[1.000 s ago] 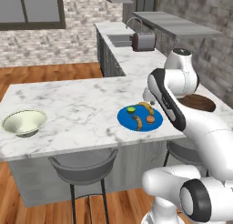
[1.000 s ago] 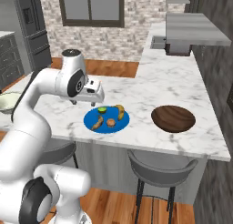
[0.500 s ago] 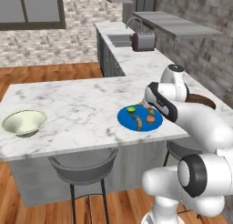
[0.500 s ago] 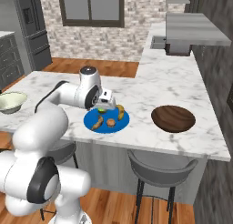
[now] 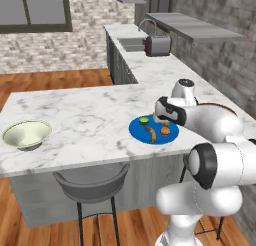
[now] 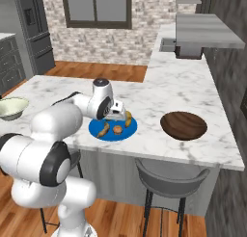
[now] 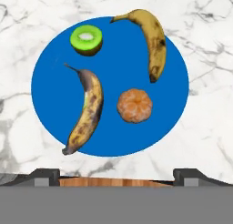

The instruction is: Take the fruits from the plate on the dining counter and place two fruits in each bowl.

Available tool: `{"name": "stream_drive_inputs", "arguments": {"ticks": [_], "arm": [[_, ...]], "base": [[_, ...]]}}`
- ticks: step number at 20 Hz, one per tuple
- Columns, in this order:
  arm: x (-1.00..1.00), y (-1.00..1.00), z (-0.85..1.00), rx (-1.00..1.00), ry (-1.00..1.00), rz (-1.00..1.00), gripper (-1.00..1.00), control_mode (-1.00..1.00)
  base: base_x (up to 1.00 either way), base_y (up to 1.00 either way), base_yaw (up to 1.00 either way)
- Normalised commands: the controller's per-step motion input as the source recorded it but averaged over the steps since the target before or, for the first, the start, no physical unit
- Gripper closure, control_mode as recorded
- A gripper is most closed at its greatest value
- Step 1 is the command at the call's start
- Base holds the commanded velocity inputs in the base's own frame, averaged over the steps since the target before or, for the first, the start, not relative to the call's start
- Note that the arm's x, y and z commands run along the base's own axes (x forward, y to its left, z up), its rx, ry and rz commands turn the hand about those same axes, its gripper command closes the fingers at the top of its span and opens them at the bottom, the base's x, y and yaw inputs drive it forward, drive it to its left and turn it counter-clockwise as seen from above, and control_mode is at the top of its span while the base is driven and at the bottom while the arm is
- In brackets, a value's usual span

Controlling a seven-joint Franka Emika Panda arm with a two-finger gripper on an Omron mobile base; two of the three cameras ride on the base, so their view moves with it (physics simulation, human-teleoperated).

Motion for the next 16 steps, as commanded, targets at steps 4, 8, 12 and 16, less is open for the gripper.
{"name": "stream_drive_inputs", "arguments": {"ticks": [4, 8, 12, 16], "arm": [[0.00, -0.04, -0.37, 0.00, 0.08, 0.00, -1.00, -1.00], [0.15, -0.01, -0.34, 0.00, 0.07, 0.00, -1.00, -1.00], [0.26, 0.00, -0.34, 0.00, 0.05, 0.00, -1.00, -1.00], [0.24, -0.05, -0.26, 0.01, 0.05, 0.00, -1.00, -1.00]], "base": [[0.00, 0.00, 0.00], [0.00, 0.00, 0.00], [0.00, 0.00, 0.00], [0.00, 0.00, 0.00]]}}
